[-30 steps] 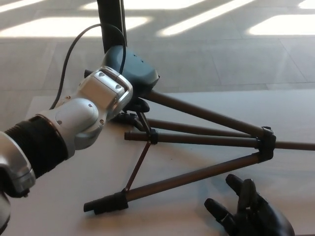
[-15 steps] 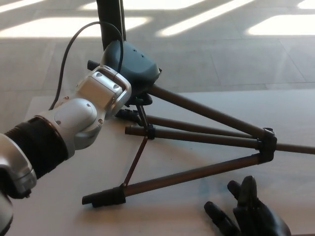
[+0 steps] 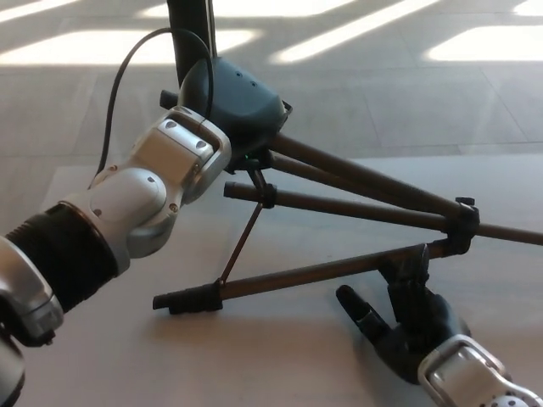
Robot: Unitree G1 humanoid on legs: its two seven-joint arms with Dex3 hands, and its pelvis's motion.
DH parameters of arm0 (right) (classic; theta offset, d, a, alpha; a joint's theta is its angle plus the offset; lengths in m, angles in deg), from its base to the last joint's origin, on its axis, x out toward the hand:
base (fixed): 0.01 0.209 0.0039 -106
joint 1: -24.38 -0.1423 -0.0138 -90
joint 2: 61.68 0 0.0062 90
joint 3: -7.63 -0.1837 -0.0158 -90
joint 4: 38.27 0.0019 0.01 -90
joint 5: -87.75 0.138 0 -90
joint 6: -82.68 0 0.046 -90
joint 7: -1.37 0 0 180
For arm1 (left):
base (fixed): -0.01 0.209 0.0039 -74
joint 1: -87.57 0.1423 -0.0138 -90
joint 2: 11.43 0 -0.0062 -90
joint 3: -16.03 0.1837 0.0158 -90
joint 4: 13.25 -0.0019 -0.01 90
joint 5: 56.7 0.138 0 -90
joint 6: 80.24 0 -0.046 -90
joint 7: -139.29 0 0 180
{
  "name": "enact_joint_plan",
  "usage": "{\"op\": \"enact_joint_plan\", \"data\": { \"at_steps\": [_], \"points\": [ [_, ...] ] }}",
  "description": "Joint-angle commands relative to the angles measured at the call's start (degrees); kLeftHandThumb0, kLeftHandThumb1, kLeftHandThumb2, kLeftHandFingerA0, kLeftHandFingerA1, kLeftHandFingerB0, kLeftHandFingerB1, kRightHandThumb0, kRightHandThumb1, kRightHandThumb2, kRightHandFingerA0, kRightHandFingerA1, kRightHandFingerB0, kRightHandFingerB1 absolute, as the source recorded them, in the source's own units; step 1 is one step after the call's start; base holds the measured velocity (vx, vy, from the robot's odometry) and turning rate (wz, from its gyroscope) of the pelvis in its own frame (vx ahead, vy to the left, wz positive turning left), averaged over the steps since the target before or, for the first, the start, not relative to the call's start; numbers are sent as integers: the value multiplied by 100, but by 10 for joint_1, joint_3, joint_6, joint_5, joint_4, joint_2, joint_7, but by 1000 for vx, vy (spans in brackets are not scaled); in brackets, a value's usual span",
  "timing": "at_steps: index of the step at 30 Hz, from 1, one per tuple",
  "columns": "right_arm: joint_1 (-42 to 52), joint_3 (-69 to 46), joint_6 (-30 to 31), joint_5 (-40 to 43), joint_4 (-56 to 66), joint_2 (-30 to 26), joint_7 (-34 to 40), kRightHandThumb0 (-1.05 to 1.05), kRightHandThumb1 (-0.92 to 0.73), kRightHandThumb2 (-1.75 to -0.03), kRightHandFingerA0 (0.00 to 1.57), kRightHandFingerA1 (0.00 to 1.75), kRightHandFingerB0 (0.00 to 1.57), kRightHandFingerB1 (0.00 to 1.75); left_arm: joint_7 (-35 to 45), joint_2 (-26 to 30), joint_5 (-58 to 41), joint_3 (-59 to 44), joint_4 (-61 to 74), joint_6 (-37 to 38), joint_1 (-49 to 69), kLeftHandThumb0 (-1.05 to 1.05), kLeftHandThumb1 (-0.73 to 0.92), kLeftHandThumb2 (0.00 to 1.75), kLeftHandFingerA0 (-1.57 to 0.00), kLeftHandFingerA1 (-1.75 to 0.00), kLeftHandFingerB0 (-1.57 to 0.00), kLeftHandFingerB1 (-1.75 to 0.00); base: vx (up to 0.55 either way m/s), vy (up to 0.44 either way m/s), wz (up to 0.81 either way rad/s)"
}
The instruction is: Use both hands of the robot to pick up the tripod lying in the middle of the desk and make it stand upright on the desk
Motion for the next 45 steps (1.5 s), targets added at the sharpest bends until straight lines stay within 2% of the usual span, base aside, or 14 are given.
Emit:
{"op": "enact_joint_plan", "data": {
  "at_steps": [1,3,4,5,8,13,14,15,16,17,28,29,32,45],
  "points": [
    [-161,-68,-161,-38,-279,59,19,-105,-72,-82,0,105,0,119,-48,-6,63,-37,57,21,33,-33,51,55,-91,-160,-89,-72,0,0,0],
    [-176,-56,-150,-50,-317,47,-6,-105,-79,-76,0,117,0,150,-50,-5,66,-38,57,20,36,-33,51,55,-91,-161,-89,-73,0,0,0],
    [-179,-58,-161,-51,-330,49,-4,-105,-47,-124,0,100,4,100,-48,-8,64,-39,56,20,38,-32,51,55,-90,-161,-88,-72,0,0,0],
    [-189,-55,-171,-60,-352,48,1,-105,-72,-84,0,114,0,121,-42,-10,61,-41,54,18,39,-31,49,58,-88,-162,-87,-71,0,0,0],
    [-208,-58,-198,-68,-382,56,32,-105,-56,-88,0,101,0,92,-43,-13,59,-47,51,20,42,-30,47,58,-88,-161,-88,-70,0,0,0],
    [-226,-55,-211,-73,-413,57,23,-105,-52,-82,0,101,0,103,-64,-18,80,-46,46,23,41,-32,49,58,-90,-165,-87,-80,0,0,0],
    [-230,-54,-208,-74,-421,56,24,-98,6,-96,5,93,14,99,-62,-17,83,-46,47,23,40,-33,50,58,-89,-166,-86,-81,0,0,0],
    [-237,-64,-218,-65,-430,61,38,-96,7,-100,8,96,18,101,-59,-17,82,-49,45,26,39,-38,46,60,-89,-161,-88,-80,0,0,0],
    [-240,-70,-224,-60,-435,65,52,-96,7,-100,8,96,18,101,-57,-16,81,-49,46,30,40,-38,46,60,-89,-161,-88,-80,0,0,0],
    [-238,-64,-211,-64,-435,65,60,-105,-43,-105,0,110,0,109,-54,-16,83,-48,48,31,41,-30,50,55,-90,-162,-86,-75,0,0,0],
    [-43,-1,-116,-39,-225,112,33,-101,-34,-120,0,92,0,85,-26,-20,83,-77,38,53,11,-33,49,59,-93,-158,-86,-74,0,0,0],
    [-8,13,-106,-34,-181,123,49,-104,-39,-104,0,65,0,57,-31,-19,85,-80,36,60,8,-33,47,58,-92,-158,-87,-76,0,0,0],
    [70,51,-72,-16,-83,134,69,-98,-29,-116,0,90,0,80,-28,-19,90,-81,38,63,4,-32,47,58,-91,-161,-87,-75,0,0,0],
    [194,115,-38,29,49,153,133,-97,-35,-107,0,82,0,69,-18,-28,89,-83,41,58,12,-32,46,58,-92,-160,-87,-73,0,0,0]
  ]
}}
